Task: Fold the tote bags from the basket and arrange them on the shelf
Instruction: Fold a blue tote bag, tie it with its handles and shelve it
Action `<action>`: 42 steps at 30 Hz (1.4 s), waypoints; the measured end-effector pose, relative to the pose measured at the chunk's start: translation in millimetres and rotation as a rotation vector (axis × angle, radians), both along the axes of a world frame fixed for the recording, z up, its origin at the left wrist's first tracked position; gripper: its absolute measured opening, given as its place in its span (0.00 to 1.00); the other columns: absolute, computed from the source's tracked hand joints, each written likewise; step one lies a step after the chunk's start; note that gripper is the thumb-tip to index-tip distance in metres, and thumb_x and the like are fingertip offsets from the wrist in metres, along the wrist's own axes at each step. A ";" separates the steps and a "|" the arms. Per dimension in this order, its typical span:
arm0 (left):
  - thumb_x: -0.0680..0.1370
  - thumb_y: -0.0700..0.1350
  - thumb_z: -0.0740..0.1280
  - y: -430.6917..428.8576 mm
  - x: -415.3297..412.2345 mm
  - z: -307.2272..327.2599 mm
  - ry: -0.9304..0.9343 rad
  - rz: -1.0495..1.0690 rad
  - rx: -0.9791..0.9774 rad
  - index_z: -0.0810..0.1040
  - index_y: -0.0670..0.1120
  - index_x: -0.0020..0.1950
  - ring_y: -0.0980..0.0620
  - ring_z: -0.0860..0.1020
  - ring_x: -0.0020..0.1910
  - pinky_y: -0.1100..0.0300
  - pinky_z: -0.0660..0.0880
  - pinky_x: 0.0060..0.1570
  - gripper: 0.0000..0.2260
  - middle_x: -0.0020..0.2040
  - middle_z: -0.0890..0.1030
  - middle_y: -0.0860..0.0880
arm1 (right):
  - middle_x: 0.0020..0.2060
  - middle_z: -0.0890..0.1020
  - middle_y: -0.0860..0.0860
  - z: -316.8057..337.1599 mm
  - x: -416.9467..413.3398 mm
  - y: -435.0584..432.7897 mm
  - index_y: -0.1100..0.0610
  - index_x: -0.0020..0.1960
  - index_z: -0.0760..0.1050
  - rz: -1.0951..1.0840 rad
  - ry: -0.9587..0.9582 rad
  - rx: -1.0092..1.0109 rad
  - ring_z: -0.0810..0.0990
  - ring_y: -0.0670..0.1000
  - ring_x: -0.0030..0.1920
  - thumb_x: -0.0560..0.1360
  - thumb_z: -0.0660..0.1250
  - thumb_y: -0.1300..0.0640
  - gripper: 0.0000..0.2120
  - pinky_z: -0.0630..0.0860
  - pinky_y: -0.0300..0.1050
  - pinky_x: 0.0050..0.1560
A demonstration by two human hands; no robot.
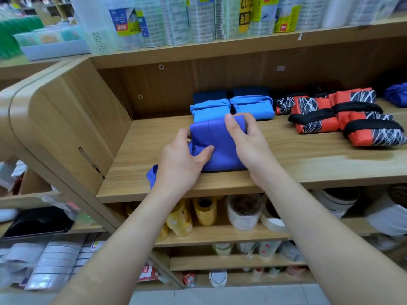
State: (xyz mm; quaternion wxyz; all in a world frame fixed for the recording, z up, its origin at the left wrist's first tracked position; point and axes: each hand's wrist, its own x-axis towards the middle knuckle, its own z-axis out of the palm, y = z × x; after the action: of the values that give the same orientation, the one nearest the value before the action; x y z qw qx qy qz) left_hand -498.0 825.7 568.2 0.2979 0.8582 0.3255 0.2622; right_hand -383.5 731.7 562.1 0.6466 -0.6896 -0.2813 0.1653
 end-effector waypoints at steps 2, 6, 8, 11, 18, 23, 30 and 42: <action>0.75 0.56 0.70 -1.7 -1.8 3.1 0.023 -0.021 -0.007 0.68 0.52 0.64 0.50 0.77 0.47 0.55 0.72 0.45 0.21 0.44 0.76 0.56 | 0.49 0.77 0.43 -4.6 -4.5 1.2 0.49 0.55 0.72 -0.060 -0.107 0.081 0.75 0.43 0.48 0.81 0.61 0.48 0.07 0.73 0.40 0.53; 0.78 0.53 0.68 4.9 -3.4 10.4 0.103 -0.172 0.008 0.66 0.53 0.70 0.57 0.73 0.53 0.61 0.69 0.51 0.23 0.56 0.74 0.57 | 0.57 0.75 0.40 -5.9 -3.7 -5.4 0.52 0.64 0.71 -0.027 -0.228 0.162 0.74 0.42 0.57 0.82 0.60 0.56 0.11 0.70 0.38 0.61; 0.79 0.48 0.68 3.2 -1.8 9.5 0.040 -0.239 -0.157 0.67 0.52 0.70 0.63 0.74 0.49 0.70 0.70 0.48 0.21 0.58 0.75 0.57 | 0.54 0.75 0.41 -4.8 -6.8 -8.5 0.52 0.64 0.71 -0.002 -0.203 0.176 0.73 0.40 0.53 0.82 0.60 0.55 0.12 0.70 0.34 0.57; 0.78 0.42 0.69 -7.0 -0.4 2.0 -0.078 -0.196 -0.161 0.65 0.50 0.68 0.62 0.74 0.50 0.74 0.70 0.50 0.22 0.53 0.75 0.57 | 0.45 0.76 0.41 -2.8 -14.8 -6.5 0.54 0.58 0.75 -0.082 -0.063 0.226 0.72 0.35 0.42 0.79 0.58 0.50 0.13 0.68 0.27 0.44; 0.76 0.39 0.70 -14.0 -3.8 -5.7 -0.147 -0.286 -0.084 0.64 0.52 0.67 0.55 0.77 0.55 0.55 0.73 0.60 0.24 0.54 0.77 0.58 | 0.36 0.76 0.44 2.4 -19.8 -0.3 0.54 0.46 0.76 -0.337 -0.128 0.257 0.72 0.40 0.37 0.74 0.53 0.58 0.13 0.68 0.35 0.41; 0.77 0.38 0.69 -11.6 -4.9 -3.9 -0.138 -0.331 -0.114 0.70 0.50 0.61 0.67 0.74 0.52 0.73 0.69 0.52 0.16 0.50 0.76 0.62 | 0.31 0.73 0.46 5.1 -23.2 -0.7 0.59 0.42 0.75 -0.350 -0.264 0.332 0.71 0.41 0.34 0.71 0.52 0.65 0.13 0.68 0.34 0.37; 0.72 0.38 0.64 -14.2 -7.4 1.3 -0.120 -0.348 0.105 0.67 0.46 0.57 0.49 0.78 0.47 0.48 0.76 0.47 0.14 0.45 0.77 0.54 | 0.45 0.78 0.46 44.5 -4.0 -38.0 0.50 0.58 0.75 0.209 -0.907 -0.518 0.76 0.47 0.47 0.76 0.48 0.32 0.27 0.73 0.46 0.49; 0.70 0.52 0.73 30.6 -67.6 16.1 -0.076 -0.411 0.290 0.85 0.47 0.45 0.55 0.78 0.40 0.57 0.75 0.41 0.09 0.40 0.81 0.53 | 0.26 0.73 0.45 45.7 40.8 -62.1 0.52 0.36 0.73 0.222 -1.055 -0.405 0.71 0.46 0.30 0.73 0.60 0.30 0.25 0.65 0.46 0.32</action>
State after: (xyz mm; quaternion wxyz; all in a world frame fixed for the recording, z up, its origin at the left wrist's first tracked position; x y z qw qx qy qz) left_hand -565.5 856.3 584.3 0.2310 0.9296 0.0916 0.2722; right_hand -342.7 669.5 607.8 0.2526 -0.7552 -0.5991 -0.0834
